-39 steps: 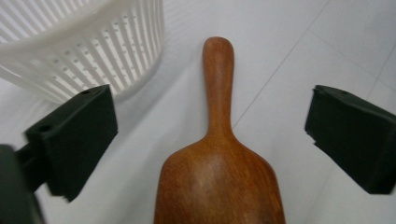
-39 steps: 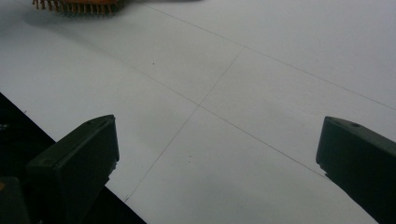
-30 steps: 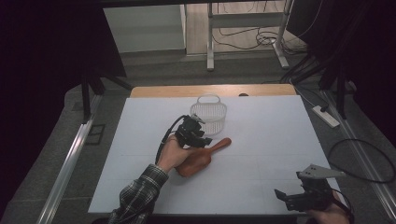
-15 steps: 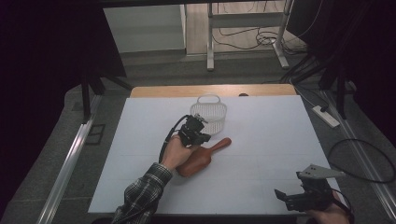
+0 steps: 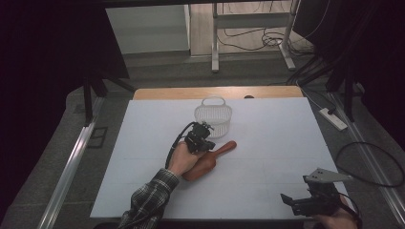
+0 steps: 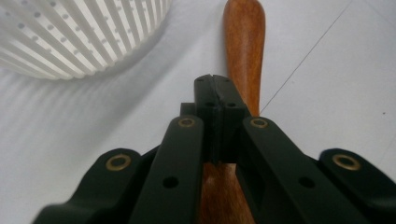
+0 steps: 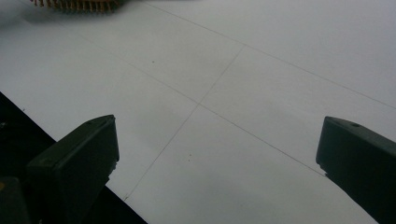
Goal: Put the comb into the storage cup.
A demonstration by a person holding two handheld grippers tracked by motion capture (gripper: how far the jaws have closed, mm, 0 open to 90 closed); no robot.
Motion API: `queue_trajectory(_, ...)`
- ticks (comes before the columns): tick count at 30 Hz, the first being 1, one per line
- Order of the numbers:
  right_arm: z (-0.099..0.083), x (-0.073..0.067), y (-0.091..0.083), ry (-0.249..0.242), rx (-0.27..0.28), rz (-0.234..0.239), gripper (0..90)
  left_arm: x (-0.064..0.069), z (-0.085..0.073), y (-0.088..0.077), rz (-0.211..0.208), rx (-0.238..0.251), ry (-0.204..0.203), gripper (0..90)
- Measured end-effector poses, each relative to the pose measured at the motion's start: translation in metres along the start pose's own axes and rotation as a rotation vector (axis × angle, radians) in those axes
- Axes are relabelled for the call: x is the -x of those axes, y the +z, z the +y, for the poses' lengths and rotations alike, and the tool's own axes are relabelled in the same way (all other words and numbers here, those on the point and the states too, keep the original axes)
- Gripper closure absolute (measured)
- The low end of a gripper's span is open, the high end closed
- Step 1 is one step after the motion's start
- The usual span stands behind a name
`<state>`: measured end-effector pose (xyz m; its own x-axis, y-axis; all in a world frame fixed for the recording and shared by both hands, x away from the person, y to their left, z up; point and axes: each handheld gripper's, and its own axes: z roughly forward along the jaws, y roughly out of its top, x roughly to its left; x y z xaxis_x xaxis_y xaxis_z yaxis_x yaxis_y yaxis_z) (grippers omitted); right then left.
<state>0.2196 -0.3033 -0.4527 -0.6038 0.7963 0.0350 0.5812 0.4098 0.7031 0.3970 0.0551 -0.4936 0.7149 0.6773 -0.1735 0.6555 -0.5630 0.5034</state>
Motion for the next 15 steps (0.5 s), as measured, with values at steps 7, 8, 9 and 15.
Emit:
queue_trajectory(7, 0.000, 0.000, 0.000, 0.001, -0.002, -0.002, 0.0, 0.005, 0.002, 0.005, 0.016, -0.030, 0.012, 89.0)
queue_trajectory(8, 0.000, 0.000, 0.000, 0.001, -0.002, -0.002, 0.0, 0.005, 0.003, 0.005, 0.018, -0.032, 0.016, 89.0)
queue_trajectory(9, 0.000, 0.000, 0.000, 0.002, -0.002, -0.002, 0.0, 0.006, 0.004, 0.006, 0.019, -0.037, 0.015, 88.9)
queue_trajectory(15, 0.000, 0.000, 0.000, 0.002, -0.002, -0.002, 0.0, 0.012, 0.008, 0.010, 0.035, -0.058, 0.033, 89.0)
